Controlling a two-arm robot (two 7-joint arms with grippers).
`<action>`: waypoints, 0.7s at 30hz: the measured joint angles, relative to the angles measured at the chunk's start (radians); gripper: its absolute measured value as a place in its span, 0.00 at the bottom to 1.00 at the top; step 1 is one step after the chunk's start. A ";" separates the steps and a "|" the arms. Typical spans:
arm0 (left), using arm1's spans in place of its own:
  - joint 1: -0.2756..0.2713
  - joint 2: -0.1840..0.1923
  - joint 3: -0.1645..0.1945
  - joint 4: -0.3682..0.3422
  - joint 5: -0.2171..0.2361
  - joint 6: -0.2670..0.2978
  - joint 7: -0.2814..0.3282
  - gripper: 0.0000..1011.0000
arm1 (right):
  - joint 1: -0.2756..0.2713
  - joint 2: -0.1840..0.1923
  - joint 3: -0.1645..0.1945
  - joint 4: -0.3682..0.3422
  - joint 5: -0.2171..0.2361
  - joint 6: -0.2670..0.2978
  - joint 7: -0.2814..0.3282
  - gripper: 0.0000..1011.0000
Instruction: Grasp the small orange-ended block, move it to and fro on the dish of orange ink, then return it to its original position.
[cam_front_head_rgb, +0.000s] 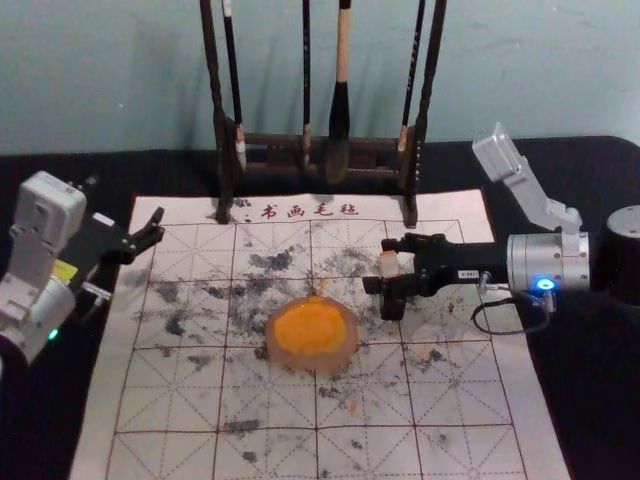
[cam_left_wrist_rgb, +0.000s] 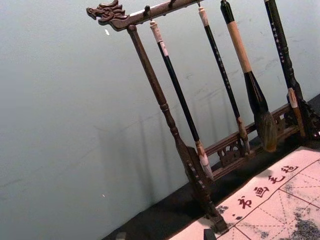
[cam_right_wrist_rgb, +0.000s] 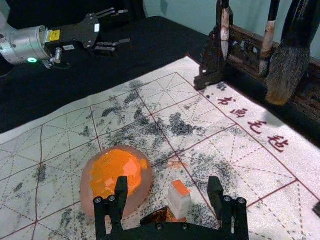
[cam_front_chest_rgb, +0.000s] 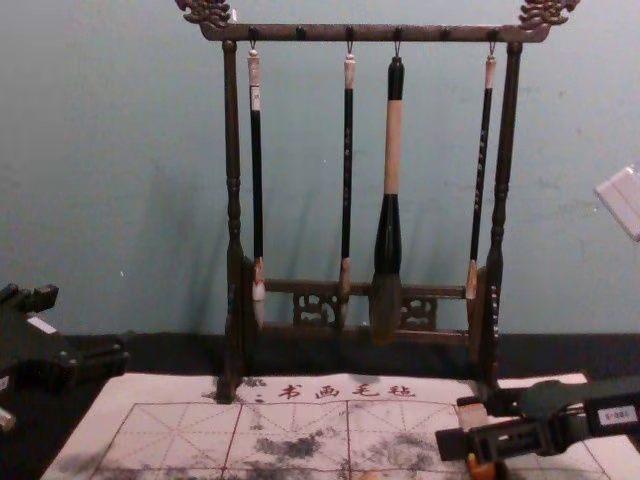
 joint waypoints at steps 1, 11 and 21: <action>0.000 0.000 0.000 0.000 0.000 0.000 0.000 0.99 | 0.000 0.000 0.000 0.000 0.000 0.000 0.000 0.99; 0.000 0.000 0.000 0.000 0.000 0.000 0.000 0.99 | -0.002 0.001 0.001 -0.003 -0.002 -0.003 -0.005 0.99; 0.000 0.000 0.000 0.000 0.000 0.000 0.000 0.99 | -0.001 0.000 0.001 -0.002 0.000 -0.002 -0.003 0.99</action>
